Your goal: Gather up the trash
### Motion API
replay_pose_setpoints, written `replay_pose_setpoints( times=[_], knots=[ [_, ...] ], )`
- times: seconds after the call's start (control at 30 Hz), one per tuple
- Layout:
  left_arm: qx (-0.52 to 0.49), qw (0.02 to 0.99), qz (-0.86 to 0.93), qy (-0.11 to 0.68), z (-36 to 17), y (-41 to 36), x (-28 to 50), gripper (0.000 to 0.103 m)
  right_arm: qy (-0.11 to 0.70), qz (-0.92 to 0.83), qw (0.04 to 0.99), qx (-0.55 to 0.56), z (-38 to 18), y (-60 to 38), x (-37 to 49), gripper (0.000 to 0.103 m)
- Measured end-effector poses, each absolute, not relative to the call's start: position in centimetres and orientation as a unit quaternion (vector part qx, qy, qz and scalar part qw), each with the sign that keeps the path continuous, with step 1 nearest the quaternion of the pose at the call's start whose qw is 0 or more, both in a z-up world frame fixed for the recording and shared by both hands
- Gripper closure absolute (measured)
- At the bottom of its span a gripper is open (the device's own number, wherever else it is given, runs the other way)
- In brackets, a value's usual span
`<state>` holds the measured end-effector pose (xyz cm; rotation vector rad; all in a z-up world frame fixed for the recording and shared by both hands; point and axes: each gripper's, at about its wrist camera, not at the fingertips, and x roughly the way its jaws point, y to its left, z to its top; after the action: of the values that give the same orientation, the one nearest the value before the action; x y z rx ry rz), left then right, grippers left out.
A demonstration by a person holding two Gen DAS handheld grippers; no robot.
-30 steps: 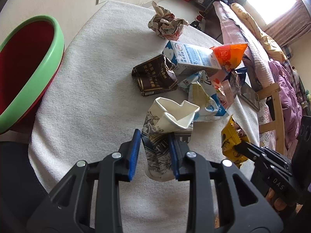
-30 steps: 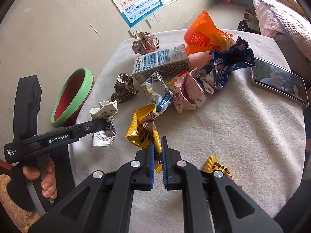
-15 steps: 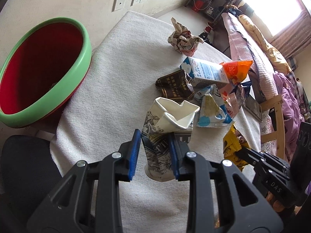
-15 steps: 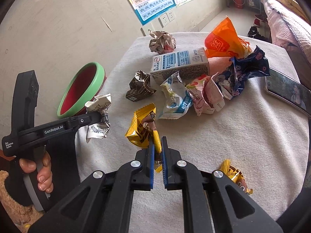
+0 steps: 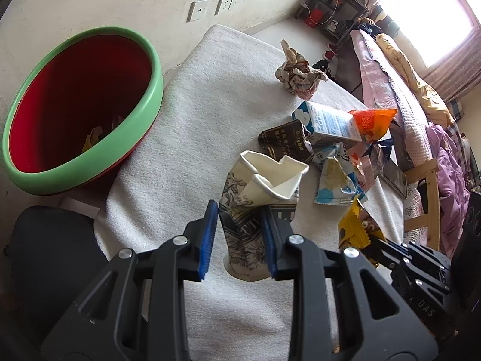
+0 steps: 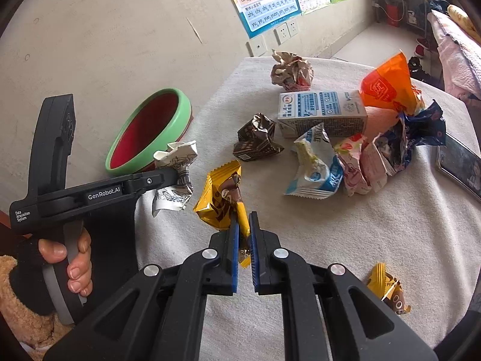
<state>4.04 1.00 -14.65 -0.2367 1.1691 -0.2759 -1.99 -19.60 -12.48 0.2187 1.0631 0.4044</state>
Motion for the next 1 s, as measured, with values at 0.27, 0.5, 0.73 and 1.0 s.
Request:
replay_pose_setpoints(
  times=[0.27, 0.5, 0.73, 1.0],
  knots=[
    [-0.119, 0.822, -0.115, 0.545, -14.6, 2.3, 4.2, 0.076, 0.499, 0.216, 0.834, 0.094, -12.0, -17.4, -1.3, 0.095],
    [-0.123, 0.821, -0.105, 0.548, -15.0, 3.2, 4.3, 0.076, 0.498, 0.232, 0.831, 0.086, -12.0, -15.9, -0.8, 0.095],
    [-0.125, 0.822, -0.104, 0.545, -14.7, 3.5, 4.3, 0.076, 0.501, 0.245, 0.827, 0.077, -12.1, -14.7, -0.5, 0.095],
    [-0.130, 0.829, -0.094, 0.535, -14.1, 4.4, 4.6, 0.076, 0.501, 0.252, 0.824, 0.075, -11.9, -14.1, 0.1, 0.095]
  ],
)
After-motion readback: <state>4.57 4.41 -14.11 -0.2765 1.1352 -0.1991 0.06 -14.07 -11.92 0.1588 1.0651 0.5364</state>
